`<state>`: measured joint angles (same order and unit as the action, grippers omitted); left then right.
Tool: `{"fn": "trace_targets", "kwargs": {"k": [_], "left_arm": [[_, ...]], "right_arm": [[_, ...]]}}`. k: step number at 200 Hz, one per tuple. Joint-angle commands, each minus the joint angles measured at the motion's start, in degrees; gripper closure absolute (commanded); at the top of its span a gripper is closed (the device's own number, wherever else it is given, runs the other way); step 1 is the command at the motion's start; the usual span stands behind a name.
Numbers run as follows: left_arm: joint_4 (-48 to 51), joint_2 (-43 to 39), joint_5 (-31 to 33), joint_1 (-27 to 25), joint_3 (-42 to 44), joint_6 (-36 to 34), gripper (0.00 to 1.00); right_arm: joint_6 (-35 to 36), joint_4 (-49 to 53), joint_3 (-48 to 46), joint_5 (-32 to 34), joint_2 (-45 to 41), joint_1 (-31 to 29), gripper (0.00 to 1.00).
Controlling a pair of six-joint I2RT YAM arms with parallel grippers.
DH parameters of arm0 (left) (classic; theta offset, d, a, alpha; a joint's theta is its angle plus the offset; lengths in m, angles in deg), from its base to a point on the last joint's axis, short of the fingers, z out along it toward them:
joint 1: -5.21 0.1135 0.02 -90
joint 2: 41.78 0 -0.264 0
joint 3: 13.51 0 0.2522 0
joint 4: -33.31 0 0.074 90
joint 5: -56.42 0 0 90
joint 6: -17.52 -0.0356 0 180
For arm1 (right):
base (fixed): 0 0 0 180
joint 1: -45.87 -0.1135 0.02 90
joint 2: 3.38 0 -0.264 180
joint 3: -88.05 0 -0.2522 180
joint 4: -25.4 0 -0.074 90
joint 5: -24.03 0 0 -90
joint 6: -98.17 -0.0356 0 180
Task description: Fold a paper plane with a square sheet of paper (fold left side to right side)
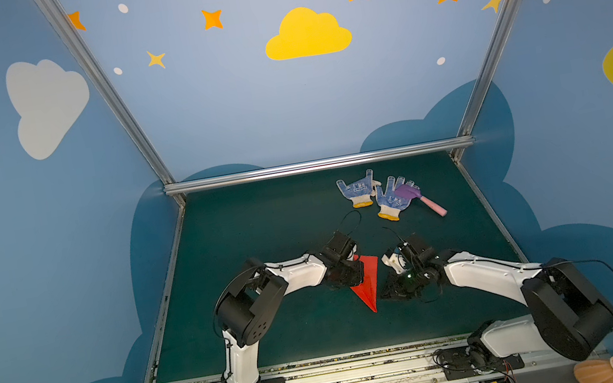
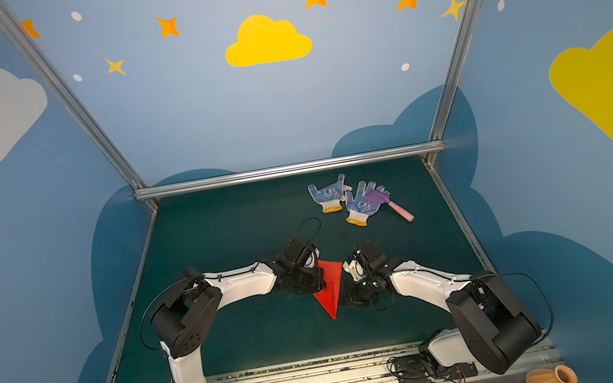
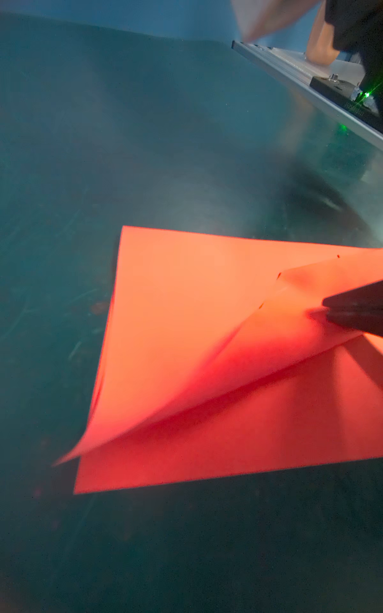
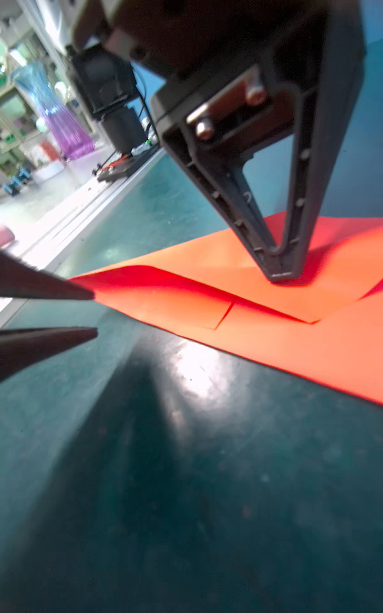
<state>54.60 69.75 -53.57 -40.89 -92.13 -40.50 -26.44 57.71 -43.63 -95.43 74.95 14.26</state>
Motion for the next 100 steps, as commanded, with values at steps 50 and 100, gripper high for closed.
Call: {"fn": "trace_targets", "kwargs": {"k": [50,100], "left_arm": [[4.6,1.07,3.99,0.05,1.93,1.23,0.97],[4.34,0.53,4.46,0.12,2.35,2.27,0.97]], "right_arm": [[-0.28,1.76,6.22,4.21,3.15,-4.7,0.55],[-0.33,0.99,7.88,6.68,7.94,-5.65,0.56]]}}
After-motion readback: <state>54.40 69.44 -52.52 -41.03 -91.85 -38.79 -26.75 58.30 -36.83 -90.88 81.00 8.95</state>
